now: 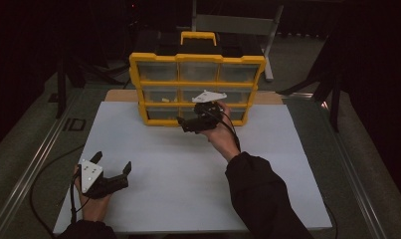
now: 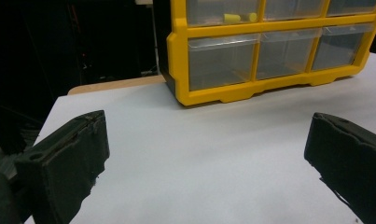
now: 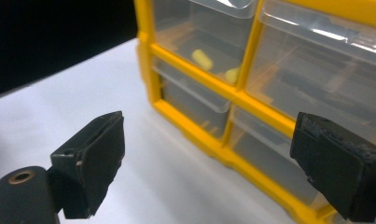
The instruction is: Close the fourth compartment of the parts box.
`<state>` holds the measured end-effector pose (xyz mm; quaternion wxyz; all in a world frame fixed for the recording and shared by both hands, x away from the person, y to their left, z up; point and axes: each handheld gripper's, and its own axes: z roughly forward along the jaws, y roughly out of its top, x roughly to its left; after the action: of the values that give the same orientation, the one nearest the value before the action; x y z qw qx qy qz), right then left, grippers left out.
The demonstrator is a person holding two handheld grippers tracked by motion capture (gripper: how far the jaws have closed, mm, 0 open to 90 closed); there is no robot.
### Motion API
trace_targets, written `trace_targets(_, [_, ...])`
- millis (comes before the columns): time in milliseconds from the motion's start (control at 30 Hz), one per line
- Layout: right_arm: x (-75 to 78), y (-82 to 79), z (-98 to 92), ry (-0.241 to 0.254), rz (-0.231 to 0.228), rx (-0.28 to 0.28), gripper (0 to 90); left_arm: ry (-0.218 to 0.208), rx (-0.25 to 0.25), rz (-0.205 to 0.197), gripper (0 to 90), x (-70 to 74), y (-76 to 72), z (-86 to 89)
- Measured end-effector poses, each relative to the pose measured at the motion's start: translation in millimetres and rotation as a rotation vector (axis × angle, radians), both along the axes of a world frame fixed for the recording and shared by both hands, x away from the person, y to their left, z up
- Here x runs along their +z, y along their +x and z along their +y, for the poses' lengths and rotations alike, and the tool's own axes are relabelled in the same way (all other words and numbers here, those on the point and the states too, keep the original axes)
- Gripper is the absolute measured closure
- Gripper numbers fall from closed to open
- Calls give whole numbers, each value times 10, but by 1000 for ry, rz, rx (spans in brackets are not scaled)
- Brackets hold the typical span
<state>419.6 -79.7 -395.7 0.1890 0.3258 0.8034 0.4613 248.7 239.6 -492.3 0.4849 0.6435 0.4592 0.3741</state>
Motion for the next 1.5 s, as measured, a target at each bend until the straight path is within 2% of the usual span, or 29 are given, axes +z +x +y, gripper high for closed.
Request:
trace_targets(167, [-8, -181, -196, 27, -18, 8, 100, 0, 0, -1, 8, -2, 1, -8])
trace_targets(300, [-19, -329, -341, -26, -59, -8, 99, 1, 2, 0, 8, -1, -1, -6])
trace_targets(467, [-43, -565, -599, -30, -105, -34, 100, 4, 0, 4, 8, -4, 1, -9])
trace_targets(633, [-75, -834, -906, 12, -126, -60, 99, 5, 1, 2, 8, -2, -6, -19])
trace_targets(733, [-125, -968, -1066, 21, -135, -58, 100, 12, 3, -1, 9, 5, -18, -19])
trace_targets(833, [-172, -1072, -1220, 20, -118, -68, 100, 15, 1, -6, 8, 16, -33, -22])
trace_targets(933, [-216, -1173, -1367, 43, -138, -81, 99, 12, 2, -10, 8, 23, -43, -22])
trace_targets(1100, [-303, -1320, -1589, 79, -144, -117, 99, 1, -1, -8, 9, 34, -55, -2])
trace_targets(1267, [-451, -1481, -1779, 72, -183, -146, 100, 10, -15, -3, 8, 60, -80, 40])
trace_targets(1367, [-544, -1556, -1889, 109, -188, -161, 100, 4, -11, -9, 8, 73, -99, 65])
trace_targets(1433, [-605, -1593, -1959, 110, -195, -167, 100, 7, -7, -10, 8, 76, -106, 79])
trace_targets(1500, [-652, -1615, -2010, 131, -198, -175, 101, 4, -9, -15, 9, 77, -110, 81])
